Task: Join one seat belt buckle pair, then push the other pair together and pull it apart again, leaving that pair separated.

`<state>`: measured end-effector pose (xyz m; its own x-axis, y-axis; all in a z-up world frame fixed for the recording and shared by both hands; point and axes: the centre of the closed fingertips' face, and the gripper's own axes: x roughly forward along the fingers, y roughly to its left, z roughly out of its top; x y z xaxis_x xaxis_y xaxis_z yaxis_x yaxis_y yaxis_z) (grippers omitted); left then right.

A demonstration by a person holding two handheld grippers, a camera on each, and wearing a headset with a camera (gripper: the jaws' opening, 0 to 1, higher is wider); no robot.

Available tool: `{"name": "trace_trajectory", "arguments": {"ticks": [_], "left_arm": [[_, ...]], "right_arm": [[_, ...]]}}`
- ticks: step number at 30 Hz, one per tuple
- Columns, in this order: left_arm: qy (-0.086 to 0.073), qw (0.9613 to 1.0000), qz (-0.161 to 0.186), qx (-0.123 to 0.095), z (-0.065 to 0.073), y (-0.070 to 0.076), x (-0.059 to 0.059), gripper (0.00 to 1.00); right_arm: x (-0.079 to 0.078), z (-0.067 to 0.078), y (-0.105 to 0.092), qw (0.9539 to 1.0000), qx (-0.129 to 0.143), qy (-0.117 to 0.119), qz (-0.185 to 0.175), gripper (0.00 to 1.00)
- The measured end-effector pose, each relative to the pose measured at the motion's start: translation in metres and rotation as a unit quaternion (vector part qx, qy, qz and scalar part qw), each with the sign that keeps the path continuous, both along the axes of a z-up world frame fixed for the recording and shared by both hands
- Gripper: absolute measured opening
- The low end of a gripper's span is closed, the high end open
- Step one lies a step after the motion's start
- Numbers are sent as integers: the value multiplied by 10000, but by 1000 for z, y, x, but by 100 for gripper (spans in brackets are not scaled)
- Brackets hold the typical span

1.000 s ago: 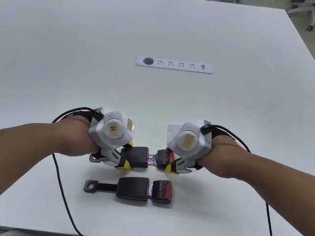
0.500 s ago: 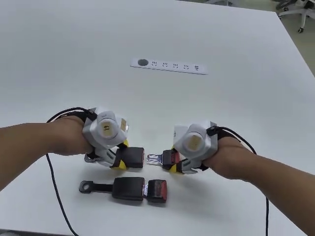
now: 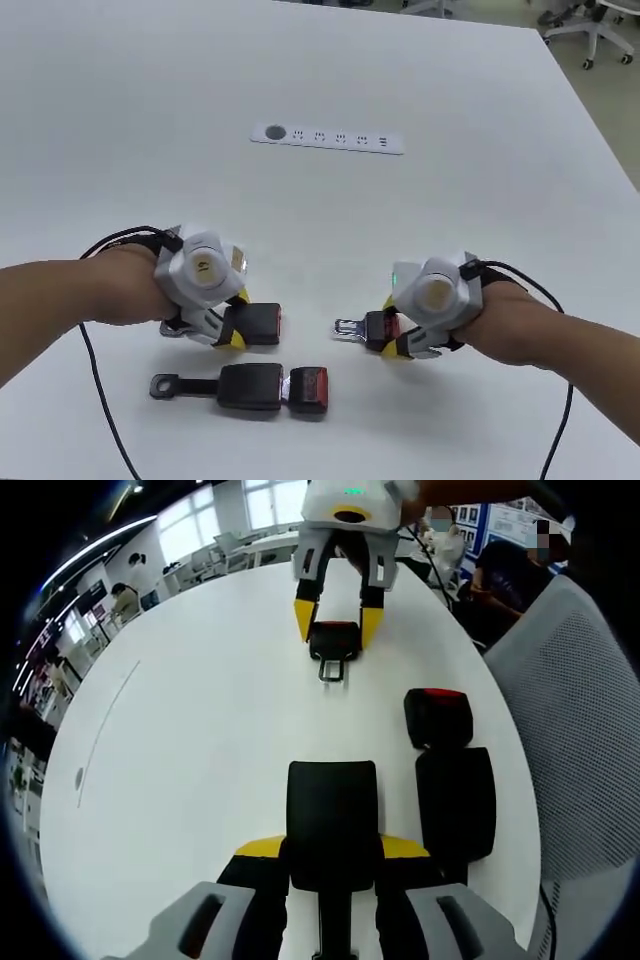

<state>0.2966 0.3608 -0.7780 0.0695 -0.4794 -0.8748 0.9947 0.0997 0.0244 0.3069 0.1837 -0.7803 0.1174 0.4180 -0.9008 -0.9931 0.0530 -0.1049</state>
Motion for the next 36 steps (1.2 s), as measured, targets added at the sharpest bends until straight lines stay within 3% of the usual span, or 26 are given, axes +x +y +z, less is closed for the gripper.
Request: {"name": "trace_trajectory", "arguments": {"ticks": [5,8,12,13,15,19,21,22,25,28,30,32,36], "left_arm": [[-45,10000,-77,38,0,0,-1,33],[-88,9998,-141,77,1,0,1,34],[-149,9999,55,51,1,2,6,39],[-95,9998,151,32,0,3,7,40],[-46,9998,176,15,0,3,7,40],[-113,9998,147,24,0,2,10,42],[-173,9995,226,-101,4,3,13,45],[-165,9988,369,-284,8,0,15,46],[-256,9966,592,-508,27,5,17,51],[-324,9952,698,-601,38,13,13,56],[-347,9926,870,-774,48,16,5,58],[-416,9913,955,-804,50,23,-1,58],[-495,9859,1307,-925,52,35,-14,67]], "right_arm": [[0,-2,-5,9998,62,150,-133,32],[0,-1,-3,9999,69,112,-112,35],[2,-1,-4,9998,80,114,-168,38],[2,-1,-5,9998,83,111,-174,38],[3,-1,-5,9997,82,90,-193,39],[4,3,-4,9997,77,-56,-232,44],[7,8,-4,9989,238,-144,-365,46],[8,12,-3,9977,412,-125,-520,46],[6,26,-3,9951,671,-137,-709,48],[0,37,-3,9917,919,-152,-882,51],[-6,39,-5,9898,1024,-133,-982,53],[-12,39,-5,9858,1182,-90,-1187,55],[-24,43,-4,9747,1568,0,-1594,62]]}}
